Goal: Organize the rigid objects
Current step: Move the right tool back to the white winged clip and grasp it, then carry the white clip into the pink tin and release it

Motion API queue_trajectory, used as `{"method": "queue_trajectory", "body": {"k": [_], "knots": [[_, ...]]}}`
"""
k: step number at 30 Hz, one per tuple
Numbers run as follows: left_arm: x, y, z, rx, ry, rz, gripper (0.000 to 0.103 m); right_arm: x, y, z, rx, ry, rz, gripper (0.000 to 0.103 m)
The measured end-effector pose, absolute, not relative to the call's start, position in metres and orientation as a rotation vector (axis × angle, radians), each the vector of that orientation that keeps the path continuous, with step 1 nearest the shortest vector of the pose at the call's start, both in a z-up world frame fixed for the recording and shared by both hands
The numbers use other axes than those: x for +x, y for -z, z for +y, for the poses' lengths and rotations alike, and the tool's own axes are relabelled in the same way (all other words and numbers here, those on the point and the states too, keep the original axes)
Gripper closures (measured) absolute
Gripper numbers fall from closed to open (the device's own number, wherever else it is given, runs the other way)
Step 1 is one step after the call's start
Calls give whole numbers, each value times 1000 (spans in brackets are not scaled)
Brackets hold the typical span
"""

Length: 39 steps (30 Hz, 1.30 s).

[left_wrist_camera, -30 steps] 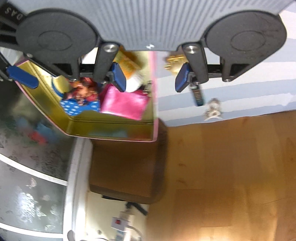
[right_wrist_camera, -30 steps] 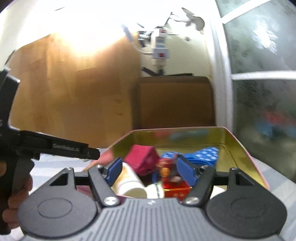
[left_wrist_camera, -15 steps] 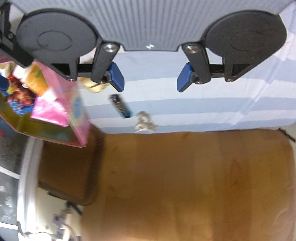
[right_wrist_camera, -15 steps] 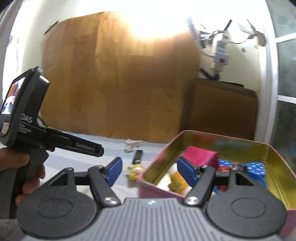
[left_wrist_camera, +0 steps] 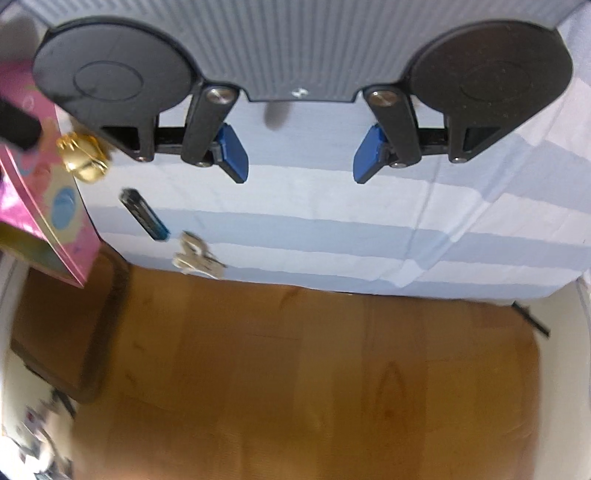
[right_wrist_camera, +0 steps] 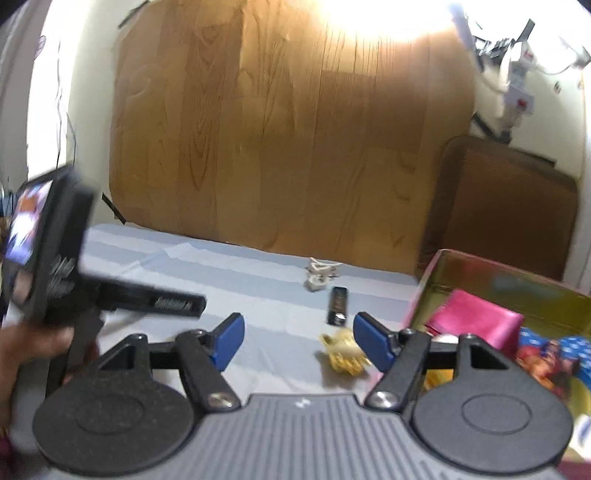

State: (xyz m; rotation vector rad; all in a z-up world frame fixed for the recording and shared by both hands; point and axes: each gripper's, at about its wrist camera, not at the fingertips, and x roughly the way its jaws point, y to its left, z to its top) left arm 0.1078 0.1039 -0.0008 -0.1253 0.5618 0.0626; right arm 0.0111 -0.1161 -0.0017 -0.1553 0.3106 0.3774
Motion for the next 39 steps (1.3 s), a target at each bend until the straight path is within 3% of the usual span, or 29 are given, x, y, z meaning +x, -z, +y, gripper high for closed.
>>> {"method": "queue_trajectory", "body": {"k": [9, 14, 16, 17, 23, 28, 39], "knots": [[111, -1, 138, -238, -118, 563, 38, 156, -26, -69, 140, -281, 472, 34], [118, 0, 143, -262, -104, 579, 38, 239, -3, -46, 101, -138, 603, 36], [117, -1, 145, -274, -103, 573, 38, 262, 10, -42, 77, -131, 674, 54], [118, -1, 147, -282, -103, 570, 38, 271, 17, -40, 49, -139, 718, 72], [123, 4, 159, -416, -12, 619, 37, 216, 17, -29, -20, -267, 660, 74], [121, 13, 166, -563, 167, 666, 17, 122, 34, -43, -149, -423, 597, 74], [72, 18, 111, -639, 409, 741, 22, 5, 50, -116, -69, -526, 484, 74]]}}
